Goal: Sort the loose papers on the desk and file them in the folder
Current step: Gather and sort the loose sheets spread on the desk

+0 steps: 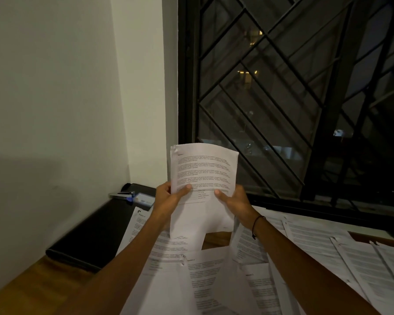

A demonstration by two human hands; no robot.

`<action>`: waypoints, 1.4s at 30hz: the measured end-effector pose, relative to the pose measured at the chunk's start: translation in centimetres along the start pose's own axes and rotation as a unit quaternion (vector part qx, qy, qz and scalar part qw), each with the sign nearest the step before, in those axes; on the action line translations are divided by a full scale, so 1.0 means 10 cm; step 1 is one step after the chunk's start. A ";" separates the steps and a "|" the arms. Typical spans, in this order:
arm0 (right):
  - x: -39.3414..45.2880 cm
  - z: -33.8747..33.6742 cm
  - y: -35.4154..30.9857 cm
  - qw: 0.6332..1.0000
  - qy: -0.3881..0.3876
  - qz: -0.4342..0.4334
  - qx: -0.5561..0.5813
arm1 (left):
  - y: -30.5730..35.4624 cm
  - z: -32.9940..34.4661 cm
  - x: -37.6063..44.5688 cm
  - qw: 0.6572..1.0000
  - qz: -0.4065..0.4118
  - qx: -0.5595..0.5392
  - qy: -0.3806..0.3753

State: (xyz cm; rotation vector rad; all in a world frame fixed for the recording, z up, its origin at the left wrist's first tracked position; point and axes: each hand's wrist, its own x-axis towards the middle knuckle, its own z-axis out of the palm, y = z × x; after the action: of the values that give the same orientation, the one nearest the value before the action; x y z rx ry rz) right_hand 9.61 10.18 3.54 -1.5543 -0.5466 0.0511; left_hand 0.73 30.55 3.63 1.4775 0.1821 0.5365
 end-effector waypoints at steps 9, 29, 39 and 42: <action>0.01 0.02 -0.16 0.996 0.031 -0.038 -0.077 | 0.12 0.03 -0.02 1.000 0.007 0.024 0.015; -0.05 -0.79 -0.69 0.937 -0.014 -0.048 -0.346 | 0.31 -0.24 -0.20 0.985 0.043 0.165 -0.012; -0.34 -0.71 -0.28 0.998 -0.021 0.029 0.048 | 0.24 -0.28 -0.21 0.997 0.003 0.082 -0.009; -0.33 -0.66 -0.36 1.000 0.005 0.011 0.027 | 0.26 -0.30 -0.21 0.998 0.010 0.066 0.000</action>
State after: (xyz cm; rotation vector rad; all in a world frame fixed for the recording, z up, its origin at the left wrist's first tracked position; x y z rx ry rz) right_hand 8.02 2.72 6.49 -1.5067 -0.5157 0.0753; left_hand -2.96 32.31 5.38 1.6094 0.2070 0.5499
